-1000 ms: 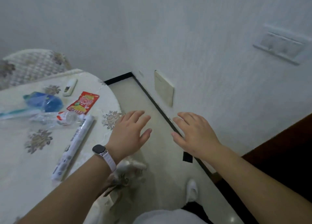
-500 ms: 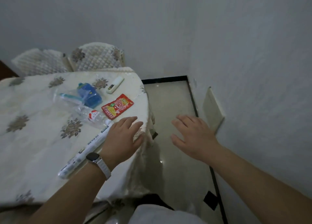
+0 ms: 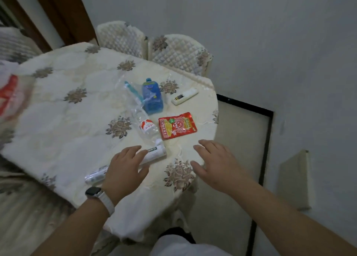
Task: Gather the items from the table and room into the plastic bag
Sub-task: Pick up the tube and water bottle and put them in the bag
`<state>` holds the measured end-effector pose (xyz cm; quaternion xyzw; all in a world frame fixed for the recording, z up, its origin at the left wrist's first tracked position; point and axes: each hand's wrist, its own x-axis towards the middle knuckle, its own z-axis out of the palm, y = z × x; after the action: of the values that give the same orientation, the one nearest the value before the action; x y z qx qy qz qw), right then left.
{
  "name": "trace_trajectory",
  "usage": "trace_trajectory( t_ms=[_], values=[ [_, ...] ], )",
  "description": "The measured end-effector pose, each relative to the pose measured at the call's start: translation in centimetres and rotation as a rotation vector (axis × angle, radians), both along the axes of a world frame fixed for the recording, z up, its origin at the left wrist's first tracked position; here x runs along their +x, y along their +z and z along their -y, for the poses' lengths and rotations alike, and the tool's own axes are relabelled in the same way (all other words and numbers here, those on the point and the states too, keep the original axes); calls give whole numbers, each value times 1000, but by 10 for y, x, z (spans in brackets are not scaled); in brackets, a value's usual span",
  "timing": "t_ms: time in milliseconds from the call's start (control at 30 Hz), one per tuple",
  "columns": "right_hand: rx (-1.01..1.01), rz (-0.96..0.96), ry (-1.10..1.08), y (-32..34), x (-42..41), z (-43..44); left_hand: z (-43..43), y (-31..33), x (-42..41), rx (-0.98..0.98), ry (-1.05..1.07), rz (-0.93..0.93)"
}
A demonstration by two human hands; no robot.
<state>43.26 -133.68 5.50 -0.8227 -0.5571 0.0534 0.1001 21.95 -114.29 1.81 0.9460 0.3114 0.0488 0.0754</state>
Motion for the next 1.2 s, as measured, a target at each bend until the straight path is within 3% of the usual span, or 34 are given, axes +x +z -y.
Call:
trace_trajectory(
  t_ms=[267, 567, 833, 967, 1200],
  values=[
    [-32, 24, 143, -22, 24, -100, -61, -60, -12, -115, 183, -26],
    [-117, -46, 238, -50, 25, -175, -62, -98, -24, -237, 299, -146],
    [-190, -351, 150, -77, 36, -245, -44, -97, -36, -203, 396, -84],
    [-240, -446, 160, -88, 37, -277, -20, -76, -40, -225, 588, 6],
    [-250, -644, 89, -111, 38, -321, -1, -41, -24, -489, 1100, 318]
  ],
)
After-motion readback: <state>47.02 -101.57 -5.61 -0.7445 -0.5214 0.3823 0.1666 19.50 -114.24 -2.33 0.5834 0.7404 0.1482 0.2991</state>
